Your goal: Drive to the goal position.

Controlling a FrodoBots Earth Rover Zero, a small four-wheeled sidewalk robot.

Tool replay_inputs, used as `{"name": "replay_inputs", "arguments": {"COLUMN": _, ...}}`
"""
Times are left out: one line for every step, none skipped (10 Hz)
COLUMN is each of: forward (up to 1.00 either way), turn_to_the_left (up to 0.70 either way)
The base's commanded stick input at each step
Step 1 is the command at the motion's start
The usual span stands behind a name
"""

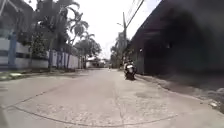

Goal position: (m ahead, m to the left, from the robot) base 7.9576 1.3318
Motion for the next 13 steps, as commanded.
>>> {"name": "replay_inputs", "arguments": {"forward": 0.5, "turn_to_the_left": 0.01}}
{"name": "replay_inputs", "arguments": {"forward": 0.5, "turn_to_the_left": 0.01}}
{"name": "replay_inputs", "arguments": {"forward": 0.5, "turn_to_the_left": 0.01}}
{"name": "replay_inputs", "arguments": {"forward": 0.5, "turn_to_the_left": 0.01}}
{"name": "replay_inputs", "arguments": {"forward": 0.5, "turn_to_the_left": 0.01}}
{"name": "replay_inputs", "arguments": {"forward": 0.5, "turn_to_the_left": 0.01}}
{"name": "replay_inputs", "arguments": {"forward": 0.5, "turn_to_the_left": 0.01}}
{"name": "replay_inputs", "arguments": {"forward": 0.5, "turn_to_the_left": 0.01}}
{"name": "replay_inputs", "arguments": {"forward": 0.5, "turn_to_the_left": 0.01}}
{"name": "replay_inputs", "arguments": {"forward": 0.5, "turn_to_the_left": 0.01}}
{"name": "replay_inputs", "arguments": {"forward": 0.5, "turn_to_the_left": 0.01}}
{"name": "replay_inputs", "arguments": {"forward": 0.5, "turn_to_the_left": 0.01}}
{"name": "replay_inputs", "arguments": {"forward": 0.5, "turn_to_the_left": 0.01}}
